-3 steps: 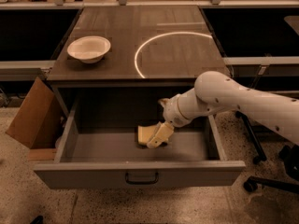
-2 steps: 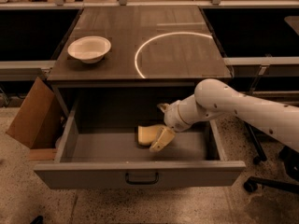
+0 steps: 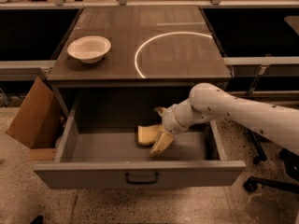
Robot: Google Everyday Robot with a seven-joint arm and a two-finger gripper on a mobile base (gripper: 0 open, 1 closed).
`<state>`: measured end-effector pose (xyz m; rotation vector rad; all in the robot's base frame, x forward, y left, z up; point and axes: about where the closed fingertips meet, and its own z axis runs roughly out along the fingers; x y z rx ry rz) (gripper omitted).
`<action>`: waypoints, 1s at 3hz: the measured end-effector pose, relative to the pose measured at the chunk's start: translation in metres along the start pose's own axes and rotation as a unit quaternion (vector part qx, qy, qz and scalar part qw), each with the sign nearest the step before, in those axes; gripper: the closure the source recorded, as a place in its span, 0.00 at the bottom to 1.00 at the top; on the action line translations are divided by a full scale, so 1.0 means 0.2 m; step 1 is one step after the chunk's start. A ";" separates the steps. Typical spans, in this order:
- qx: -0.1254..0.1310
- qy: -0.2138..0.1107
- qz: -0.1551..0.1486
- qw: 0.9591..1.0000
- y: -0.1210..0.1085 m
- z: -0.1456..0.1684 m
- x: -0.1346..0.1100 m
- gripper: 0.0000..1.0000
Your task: Pick sponge from top drawer and place on counter
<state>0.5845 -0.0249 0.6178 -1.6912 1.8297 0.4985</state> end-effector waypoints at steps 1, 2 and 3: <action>0.002 0.027 -0.007 1.000 0.00 0.06 0.04 0.17; 0.004 0.049 -0.011 0.999 0.01 0.09 0.08 0.41; 0.017 0.038 -0.014 0.999 0.00 0.02 0.06 0.64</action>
Offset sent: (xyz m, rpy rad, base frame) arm 0.0035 -0.0047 -0.0330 -0.1561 -0.0166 -0.0087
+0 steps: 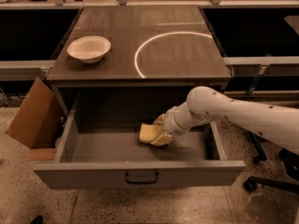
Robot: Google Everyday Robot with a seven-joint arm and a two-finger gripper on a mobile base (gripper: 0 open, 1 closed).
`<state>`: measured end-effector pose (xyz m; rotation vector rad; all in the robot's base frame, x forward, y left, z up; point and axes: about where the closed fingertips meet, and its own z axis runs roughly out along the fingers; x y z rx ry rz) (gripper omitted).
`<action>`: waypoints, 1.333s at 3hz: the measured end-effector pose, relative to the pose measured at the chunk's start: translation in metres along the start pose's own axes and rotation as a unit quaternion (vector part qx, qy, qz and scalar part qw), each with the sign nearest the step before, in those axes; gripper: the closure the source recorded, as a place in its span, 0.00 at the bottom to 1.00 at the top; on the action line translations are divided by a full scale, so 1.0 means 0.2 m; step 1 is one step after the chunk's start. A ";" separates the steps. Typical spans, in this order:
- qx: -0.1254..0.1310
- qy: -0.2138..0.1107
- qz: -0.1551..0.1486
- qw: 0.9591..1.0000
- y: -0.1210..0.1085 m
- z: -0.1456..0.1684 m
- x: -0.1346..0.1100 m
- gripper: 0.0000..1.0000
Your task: Pick sponge from top drawer and place on counter
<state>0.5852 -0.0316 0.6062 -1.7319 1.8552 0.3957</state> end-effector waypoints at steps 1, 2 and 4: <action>0.026 -0.043 -0.006 0.999 -0.01 -0.22 -0.04 0.87; 0.054 -0.083 -0.018 0.995 -0.01 -0.52 -0.02 1.00; 0.069 -0.095 -0.043 0.992 -0.05 -0.67 -0.09 1.00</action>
Offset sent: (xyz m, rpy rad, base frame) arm -0.0292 -0.0937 0.1429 0.2325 -0.2074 -0.0091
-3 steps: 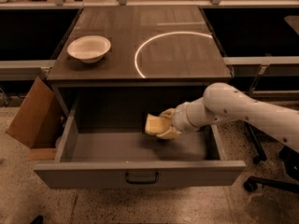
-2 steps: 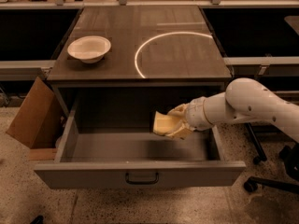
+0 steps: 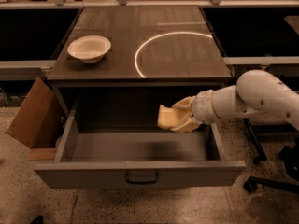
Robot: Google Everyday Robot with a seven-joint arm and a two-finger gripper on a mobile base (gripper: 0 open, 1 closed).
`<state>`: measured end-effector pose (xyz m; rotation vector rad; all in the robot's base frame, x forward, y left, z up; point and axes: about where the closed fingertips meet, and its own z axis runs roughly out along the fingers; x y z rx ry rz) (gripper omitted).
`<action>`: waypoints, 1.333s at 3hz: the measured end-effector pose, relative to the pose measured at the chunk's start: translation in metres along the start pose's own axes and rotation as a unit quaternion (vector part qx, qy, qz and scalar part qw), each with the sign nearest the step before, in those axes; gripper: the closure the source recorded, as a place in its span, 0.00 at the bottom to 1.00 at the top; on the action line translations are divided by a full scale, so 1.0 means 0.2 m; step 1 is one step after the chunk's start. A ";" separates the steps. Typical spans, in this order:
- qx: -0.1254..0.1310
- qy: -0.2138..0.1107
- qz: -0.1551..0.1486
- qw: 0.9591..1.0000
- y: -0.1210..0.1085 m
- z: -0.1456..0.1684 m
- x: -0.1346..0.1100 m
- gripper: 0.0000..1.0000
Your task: Pick sponge from top drawer and place on counter
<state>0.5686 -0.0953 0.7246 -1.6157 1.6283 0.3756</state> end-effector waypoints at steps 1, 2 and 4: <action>0.020 -0.002 -0.035 0.999 -0.15 -0.23 -0.10 1.00; 0.044 -0.002 -0.071 0.997 -0.36 -0.46 -0.23 1.00; 0.052 -0.027 -0.082 0.995 -0.56 -0.53 -0.33 1.00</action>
Offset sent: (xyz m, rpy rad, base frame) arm 0.0517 -0.0655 0.1683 -0.0576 -0.2327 0.0422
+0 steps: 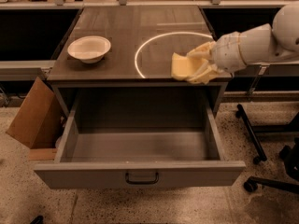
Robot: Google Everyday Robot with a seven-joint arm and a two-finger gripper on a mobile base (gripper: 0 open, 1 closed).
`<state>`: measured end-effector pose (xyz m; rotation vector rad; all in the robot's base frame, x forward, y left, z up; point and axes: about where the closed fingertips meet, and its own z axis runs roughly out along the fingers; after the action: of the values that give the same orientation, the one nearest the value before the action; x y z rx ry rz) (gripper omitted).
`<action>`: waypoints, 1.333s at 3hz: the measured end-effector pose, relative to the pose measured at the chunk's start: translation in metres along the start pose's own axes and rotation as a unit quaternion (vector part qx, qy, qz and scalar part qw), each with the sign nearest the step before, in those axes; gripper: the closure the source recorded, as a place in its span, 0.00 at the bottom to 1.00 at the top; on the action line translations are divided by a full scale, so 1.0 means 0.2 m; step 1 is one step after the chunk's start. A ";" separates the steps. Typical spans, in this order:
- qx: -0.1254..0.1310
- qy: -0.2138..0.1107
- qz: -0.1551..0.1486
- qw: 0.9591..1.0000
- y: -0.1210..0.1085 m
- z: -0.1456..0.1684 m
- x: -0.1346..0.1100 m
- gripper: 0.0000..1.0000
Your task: Pick sponge from top drawer and place on counter
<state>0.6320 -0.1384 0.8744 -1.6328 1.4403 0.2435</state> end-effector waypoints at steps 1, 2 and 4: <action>-0.003 -0.016 -0.009 1.000 -0.22 0.02 -0.06 1.00; 0.023 -0.026 0.005 0.999 -0.42 0.07 -0.11 1.00; 0.098 -0.015 0.074 0.992 -0.64 0.24 -0.11 1.00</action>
Offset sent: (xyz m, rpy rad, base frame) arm 0.1271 0.0176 0.0836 0.1312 -0.0829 -0.1146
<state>0.7560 -0.1018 0.9257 -1.3613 1.5142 0.2032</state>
